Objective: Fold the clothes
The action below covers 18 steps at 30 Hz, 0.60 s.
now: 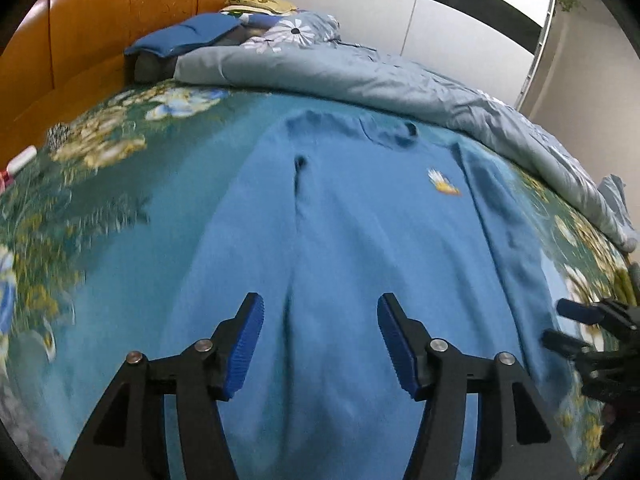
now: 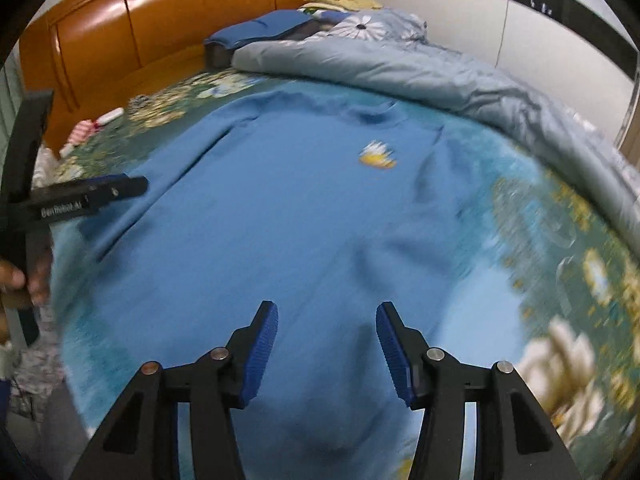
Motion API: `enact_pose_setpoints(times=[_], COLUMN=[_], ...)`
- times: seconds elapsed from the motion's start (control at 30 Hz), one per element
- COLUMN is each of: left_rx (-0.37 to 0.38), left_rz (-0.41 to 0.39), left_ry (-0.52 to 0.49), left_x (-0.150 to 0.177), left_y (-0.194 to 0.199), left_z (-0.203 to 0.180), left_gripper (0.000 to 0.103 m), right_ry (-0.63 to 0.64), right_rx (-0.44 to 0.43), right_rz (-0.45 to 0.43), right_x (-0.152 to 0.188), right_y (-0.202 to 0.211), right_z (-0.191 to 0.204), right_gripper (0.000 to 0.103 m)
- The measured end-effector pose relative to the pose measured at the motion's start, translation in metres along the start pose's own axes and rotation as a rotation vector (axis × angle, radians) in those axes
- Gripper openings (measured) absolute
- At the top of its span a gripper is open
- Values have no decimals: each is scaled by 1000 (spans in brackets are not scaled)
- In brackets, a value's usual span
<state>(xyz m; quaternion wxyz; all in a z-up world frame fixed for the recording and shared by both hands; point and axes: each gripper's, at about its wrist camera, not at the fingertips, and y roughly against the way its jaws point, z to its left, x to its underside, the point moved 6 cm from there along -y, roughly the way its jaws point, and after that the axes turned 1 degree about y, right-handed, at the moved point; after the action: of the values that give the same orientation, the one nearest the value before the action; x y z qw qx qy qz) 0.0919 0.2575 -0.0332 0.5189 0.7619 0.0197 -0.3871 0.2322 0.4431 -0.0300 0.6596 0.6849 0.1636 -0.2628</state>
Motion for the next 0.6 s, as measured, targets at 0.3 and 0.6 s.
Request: enact_pose_setpoints(times=[0.3,0.6], left_rx=[12,3], left_rz=[27,25], left_ry=[59,76], left_x=[31,35], left_y=[17,20], left_z=[1,0], left_gripper=[61,61], right_ry=[-4,-36], right_rx=[58,91], right_rz=[49,32], right_x=[31,34], right_y=[-11,-1], right_z=[13,2], right_gripper=[55,10])
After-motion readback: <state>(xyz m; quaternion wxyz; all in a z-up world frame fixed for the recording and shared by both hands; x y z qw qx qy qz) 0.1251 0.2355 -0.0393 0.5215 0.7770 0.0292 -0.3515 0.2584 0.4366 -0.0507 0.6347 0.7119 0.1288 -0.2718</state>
